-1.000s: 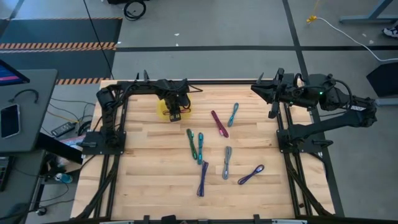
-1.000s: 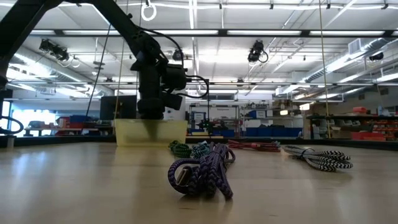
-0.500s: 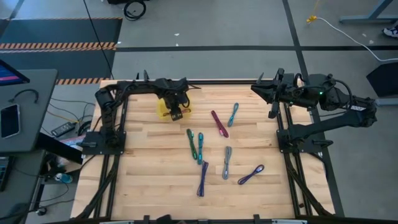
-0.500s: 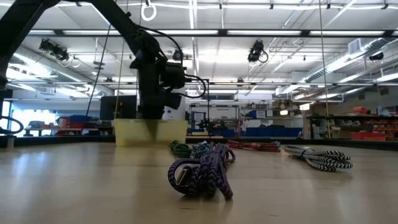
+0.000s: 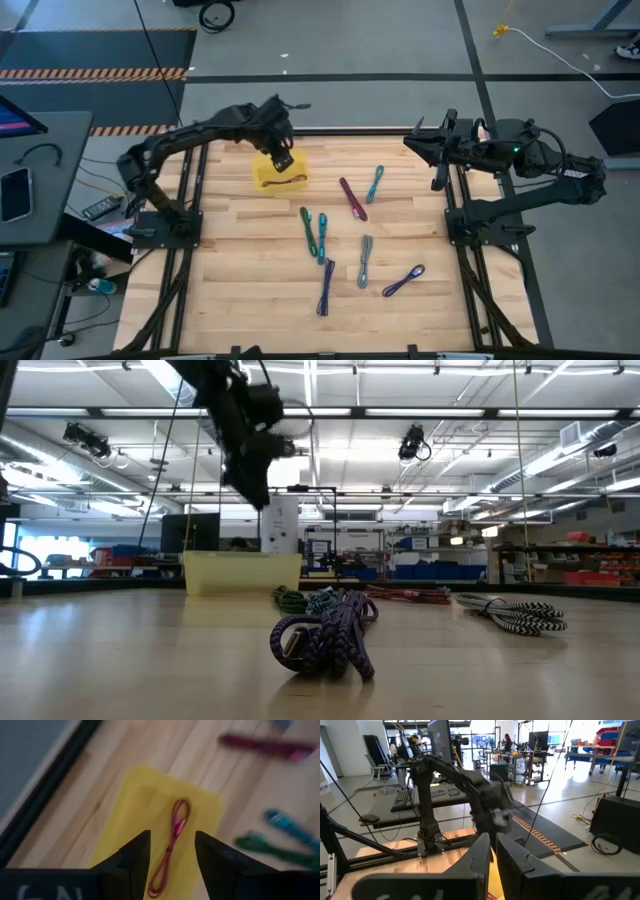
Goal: Pick and place USB-C Cables
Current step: Put the green charger cable into the bin
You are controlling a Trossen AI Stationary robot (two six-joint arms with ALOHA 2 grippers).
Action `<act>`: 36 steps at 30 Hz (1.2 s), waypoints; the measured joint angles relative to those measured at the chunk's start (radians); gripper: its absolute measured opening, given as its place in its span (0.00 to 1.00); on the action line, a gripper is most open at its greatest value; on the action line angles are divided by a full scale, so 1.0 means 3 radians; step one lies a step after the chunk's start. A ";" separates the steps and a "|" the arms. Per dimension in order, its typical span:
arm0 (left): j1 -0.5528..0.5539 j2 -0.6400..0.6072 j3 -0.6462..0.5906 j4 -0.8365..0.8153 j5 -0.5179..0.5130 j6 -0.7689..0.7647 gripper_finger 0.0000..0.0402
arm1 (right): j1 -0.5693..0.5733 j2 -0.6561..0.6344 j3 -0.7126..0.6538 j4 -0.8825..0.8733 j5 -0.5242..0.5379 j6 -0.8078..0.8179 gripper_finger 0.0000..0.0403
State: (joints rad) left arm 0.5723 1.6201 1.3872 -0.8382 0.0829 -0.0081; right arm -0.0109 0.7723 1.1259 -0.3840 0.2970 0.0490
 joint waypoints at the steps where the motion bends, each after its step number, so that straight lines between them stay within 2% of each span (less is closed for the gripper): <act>1: -0.0019 -0.0079 0.0025 0.0009 0.0001 -0.0122 0.40 | 0.0000 0.0000 -0.0001 0.0001 0.0000 0.0000 0.10; 6: -0.0204 -0.0470 0.0036 0.0051 -0.0108 -0.0655 0.40 | 0.0000 -0.0001 0.0000 -0.0019 0.0000 -0.0024 0.10; 13: -0.0822 -0.0759 0.0036 0.0064 -0.0444 -0.0788 0.40 | 0.0000 0.0000 0.0000 -0.0043 0.0000 -0.0025 0.10; 19: -0.1394 -0.0751 0.0036 0.0082 -0.0472 -0.0447 0.40 | 0.0000 0.0000 0.0000 -0.0048 0.0000 -0.0025 0.10; 24: -0.1759 -0.0681 0.0032 0.0092 -0.0486 -0.0392 0.40 | 0.0000 -0.0001 0.0000 -0.0053 -0.0009 -0.0025 0.10; 31: -0.2121 -0.0666 0.0033 0.0085 -0.1034 -0.0459 0.40 | 0.0000 0.0000 0.0000 -0.0391 -0.0012 0.0290 0.10; 36: -0.2202 -0.0666 0.0025 0.0092 -0.1125 -0.0460 0.40 | 0.0000 0.0005 0.0000 -0.0598 -0.0012 0.0464 0.10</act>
State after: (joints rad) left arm -0.0882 1.4203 1.3948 -0.8105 -0.2545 -0.1461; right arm -0.0109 0.7739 1.1259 -0.5634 0.2935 0.1883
